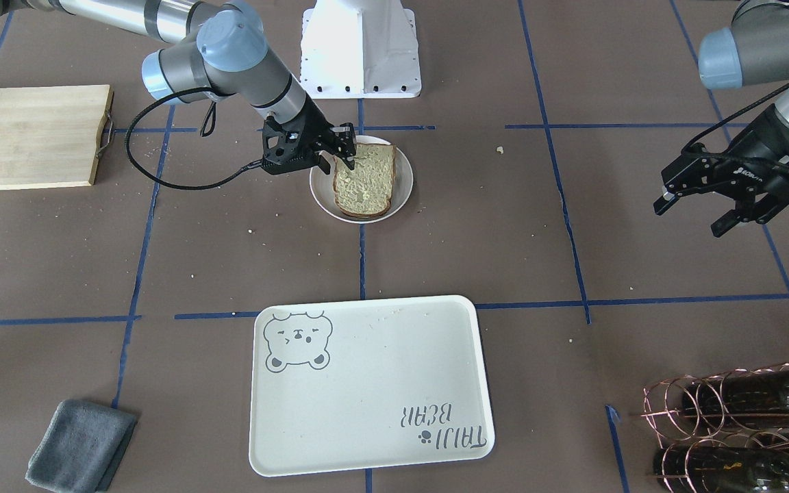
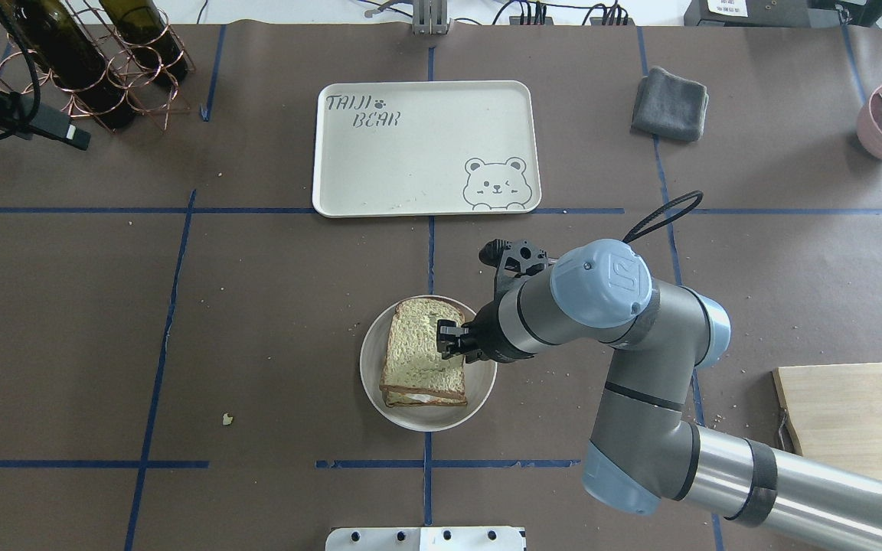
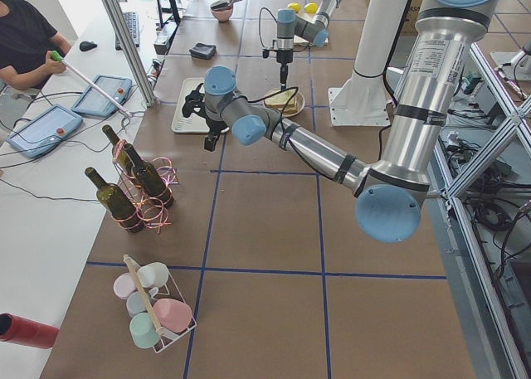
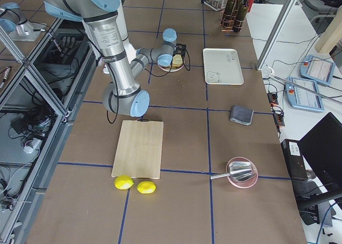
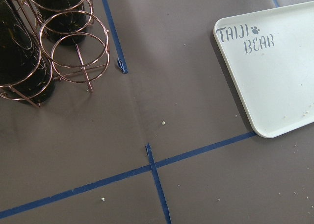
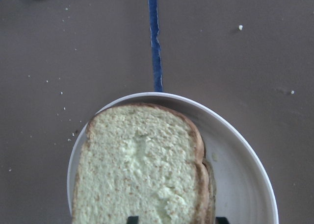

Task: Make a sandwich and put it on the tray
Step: 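Lower the bread onto the egg, open the right gripper while the left arm approaches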

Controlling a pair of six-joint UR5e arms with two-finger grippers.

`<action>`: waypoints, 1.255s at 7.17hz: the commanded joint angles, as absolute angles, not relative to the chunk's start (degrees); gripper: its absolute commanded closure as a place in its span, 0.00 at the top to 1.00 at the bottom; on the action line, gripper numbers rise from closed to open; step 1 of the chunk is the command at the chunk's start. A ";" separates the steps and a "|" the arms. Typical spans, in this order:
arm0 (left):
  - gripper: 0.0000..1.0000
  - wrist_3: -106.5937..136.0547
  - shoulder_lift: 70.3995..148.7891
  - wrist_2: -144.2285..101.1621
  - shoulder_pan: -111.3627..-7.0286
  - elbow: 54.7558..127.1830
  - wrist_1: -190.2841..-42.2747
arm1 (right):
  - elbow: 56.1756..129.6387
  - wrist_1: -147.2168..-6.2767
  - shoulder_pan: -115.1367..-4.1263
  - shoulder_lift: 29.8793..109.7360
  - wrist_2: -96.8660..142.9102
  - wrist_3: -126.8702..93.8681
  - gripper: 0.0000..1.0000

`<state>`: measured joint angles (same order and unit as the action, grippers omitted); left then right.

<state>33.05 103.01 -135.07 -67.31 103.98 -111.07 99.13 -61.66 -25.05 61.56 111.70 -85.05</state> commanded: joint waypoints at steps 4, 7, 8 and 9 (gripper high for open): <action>1.00 54.30 105.11 -128.47 -54.64 107.47 -114.59 | 106.43 -82.14 -37.06 61.70 118.47 -77.67 1.00; 0.98 72.90 110.01 -113.45 -36.89 108.99 -114.44 | 106.35 -93.42 -43.75 63.97 118.48 -56.58 1.00; 0.90 75.04 111.52 -110.94 -33.61 107.24 -114.35 | 106.52 -92.91 -45.42 65.90 118.65 -53.29 1.00; 0.85 76.45 113.27 -110.40 -32.10 105.31 -114.35 | 106.35 -92.90 -46.48 66.70 120.31 -52.30 1.00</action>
